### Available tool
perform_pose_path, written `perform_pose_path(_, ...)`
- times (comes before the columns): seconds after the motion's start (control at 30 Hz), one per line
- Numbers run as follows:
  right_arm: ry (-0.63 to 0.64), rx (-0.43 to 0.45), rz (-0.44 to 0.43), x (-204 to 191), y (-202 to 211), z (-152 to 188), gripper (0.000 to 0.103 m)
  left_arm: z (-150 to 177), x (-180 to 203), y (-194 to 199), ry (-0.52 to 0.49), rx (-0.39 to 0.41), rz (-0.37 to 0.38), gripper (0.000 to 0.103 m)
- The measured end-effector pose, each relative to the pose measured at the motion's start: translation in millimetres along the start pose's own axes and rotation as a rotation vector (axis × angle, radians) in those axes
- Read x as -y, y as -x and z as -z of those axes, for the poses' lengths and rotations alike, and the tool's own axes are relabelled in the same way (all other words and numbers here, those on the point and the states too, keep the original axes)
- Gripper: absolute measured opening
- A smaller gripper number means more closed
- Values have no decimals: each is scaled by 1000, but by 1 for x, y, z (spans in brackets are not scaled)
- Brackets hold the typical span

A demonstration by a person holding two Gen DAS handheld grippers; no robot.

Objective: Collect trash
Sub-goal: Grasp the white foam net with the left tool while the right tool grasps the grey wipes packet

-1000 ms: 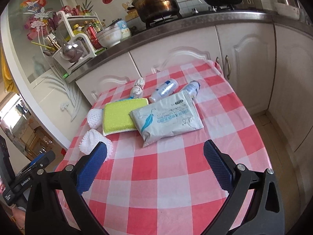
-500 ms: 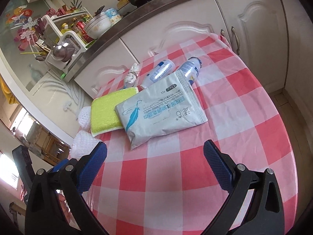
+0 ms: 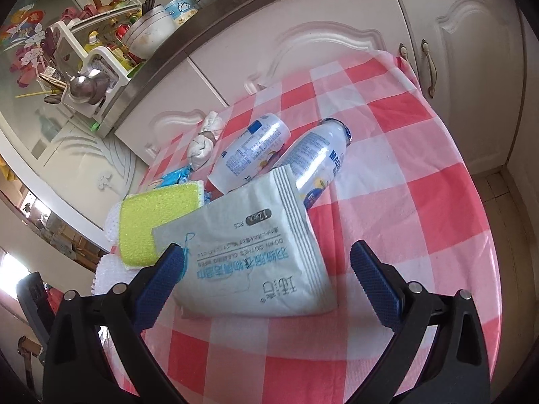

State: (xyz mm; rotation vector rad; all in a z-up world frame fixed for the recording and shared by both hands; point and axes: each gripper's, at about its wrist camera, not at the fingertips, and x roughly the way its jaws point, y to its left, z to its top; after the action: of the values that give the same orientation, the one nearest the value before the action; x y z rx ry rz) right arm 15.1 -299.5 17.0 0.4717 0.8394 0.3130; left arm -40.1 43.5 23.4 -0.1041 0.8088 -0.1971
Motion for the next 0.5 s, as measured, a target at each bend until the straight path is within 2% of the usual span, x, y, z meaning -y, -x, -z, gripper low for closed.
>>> perform_pose_path(0.17,-13,-31,-36,4,-13,-7,100,0,3,-6,2,-9,13,72)
perform_pose_path(0.27,-13,-54,-94,-3,-15,-4,100,0,6,-7,-10,-4,12,67)
perform_pose_path(0.5,13,-119,-104,-34,-9,29,99,-2,2,-9,7,2,4,56)
